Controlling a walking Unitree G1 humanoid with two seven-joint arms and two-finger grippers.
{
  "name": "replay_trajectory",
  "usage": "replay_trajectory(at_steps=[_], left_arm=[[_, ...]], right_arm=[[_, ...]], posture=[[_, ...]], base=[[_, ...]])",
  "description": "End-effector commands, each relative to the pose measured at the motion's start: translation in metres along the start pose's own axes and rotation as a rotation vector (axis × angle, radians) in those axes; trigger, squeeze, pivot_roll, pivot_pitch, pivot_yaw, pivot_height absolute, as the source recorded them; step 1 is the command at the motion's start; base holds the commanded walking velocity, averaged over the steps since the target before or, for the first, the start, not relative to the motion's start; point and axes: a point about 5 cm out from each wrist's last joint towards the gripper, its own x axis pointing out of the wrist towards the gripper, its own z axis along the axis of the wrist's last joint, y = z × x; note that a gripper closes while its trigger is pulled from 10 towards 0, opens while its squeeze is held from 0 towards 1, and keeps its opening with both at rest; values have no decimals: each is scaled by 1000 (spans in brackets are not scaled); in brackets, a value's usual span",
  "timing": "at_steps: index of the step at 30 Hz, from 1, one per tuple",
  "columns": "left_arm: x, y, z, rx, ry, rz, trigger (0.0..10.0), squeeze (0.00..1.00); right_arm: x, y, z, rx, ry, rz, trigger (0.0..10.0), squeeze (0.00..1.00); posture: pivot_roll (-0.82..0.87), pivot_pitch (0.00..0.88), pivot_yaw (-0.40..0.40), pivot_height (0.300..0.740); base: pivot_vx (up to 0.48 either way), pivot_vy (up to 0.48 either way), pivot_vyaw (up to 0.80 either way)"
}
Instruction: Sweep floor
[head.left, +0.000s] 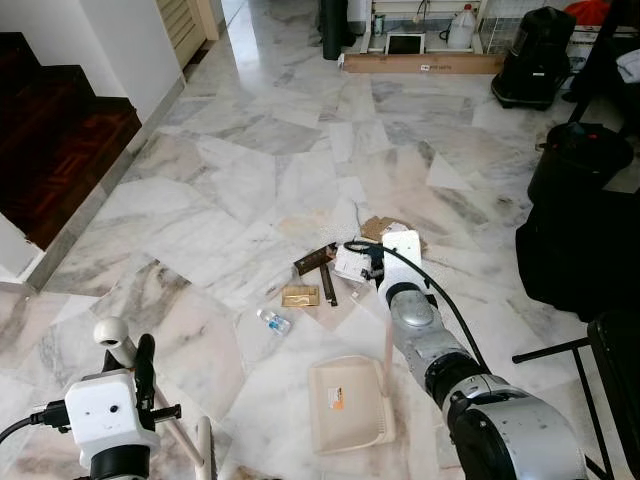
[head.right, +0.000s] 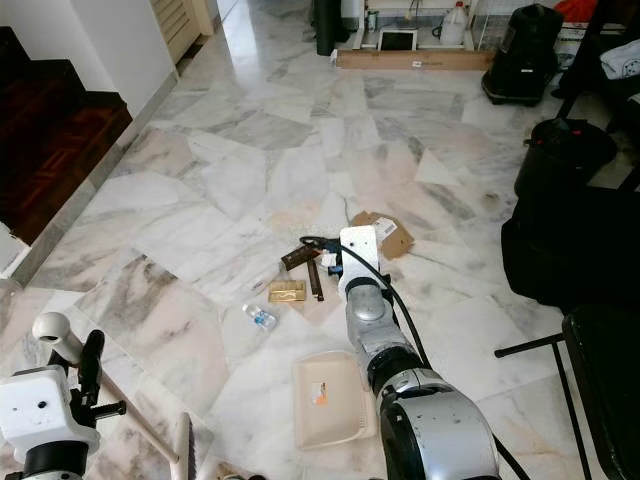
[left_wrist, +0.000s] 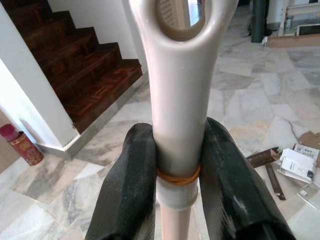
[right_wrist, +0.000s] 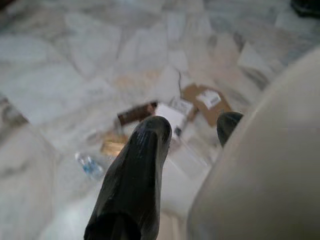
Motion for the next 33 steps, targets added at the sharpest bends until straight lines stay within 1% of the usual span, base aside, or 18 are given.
replay_trajectory(at_steps=[1, 8, 9, 14, 16, 17, 18, 19, 20, 23, 24, 27, 29, 32, 33], left_arm=[[0, 4, 5, 27, -16, 2, 10000, 0], [1, 3, 4, 23, -16, -10, 10000, 0], [2, 3, 5, 23, -17, -12, 10000, 0], [1, 4, 5, 25, -16, -18, 10000, 0], [1, 5, 5, 26, -15, -24, 10000, 0], [1, 5, 5, 27, -15, -25, 10000, 0], [1, 6, 5, 28, -16, -26, 10000, 0], [1, 6, 5, 30, -16, -27, 10000, 0], [2, 7, 6, 33, -17, -30, 10000, 0], [4, 7, 6, 35, -19, -34, 10000, 0], [4, 6, 6, 35, -21, -35, 10000, 0], [5, 5, 6, 34, -21, -36, 10000, 0], [5, 5, 6, 33, -21, -36, 10000, 0], [4, 6, 4, 34, -22, -32, 10000, 0], [5, 8, 3, 36, -25, -19, 10000, 0]], right_arm=[[0, 2, 0, -12, 9, 20, 10000, 0], [-2, 1, -1, -36, 10, 65, 10000, 0], [-3, -2, -2, -43, 10, 72, 10000, 1000], [-6, -6, -4, -53, 4, 82, 10000, 1000], [-7, -8, -4, -89, -6, 106, 10000, 1000], [-8, -9, -4, -114, -10, 113, 10000, 416], [-9, -9, -4, -131, -14, 118, 10000, 416], [-10, -10, -4, -157, -23, 124, 10000, 0], [-11, -13, -4, -190, -29, 132, 10000, 0], [-12, -14, -4, -214, -34, 150, 10000, 0], [-12, -15, -2, -235, -62, 158, 10000, 0], [-15, -10, 1, -224, -111, 225, 10000, 0], [-16, -9, 2, -227, -121, 236, 10000, 0], [-22, -1, 4, -211, -174, 297, 10000, 0], [-26, 2, 6, -223, -209, 326, 10000, 0]], posture=[[2, 144, 90, 740], [-8, 147, 95, 740], [-8, 146, 97, 740], [-11, 147, 109, 740], [-10, 149, 114, 740], [-7, 147, 119, 740], [-7, 147, 119, 740], [-10, 146, 123, 740], [-11, 145, 124, 740], [-10, 145, 125, 740], [-10, 143, 123, 740], [-12, 140, 120, 740], [-12, 140, 120, 740], [-15, 131, 113, 740], [-16, 129, 112, 740]], base=[[0, 0, 0], [0, 0, 0], [0, 0, 0], [0, 0, 0], [0, 0, 0], [0, 0, 0], [0, 0, 0], [0, 0, 0], [0, 0, 0], [0, 0, 0], [0, 0, 0], [0, 0, 0], [0, 0, 0], [0, 0, 0], [0, 0, 0]])
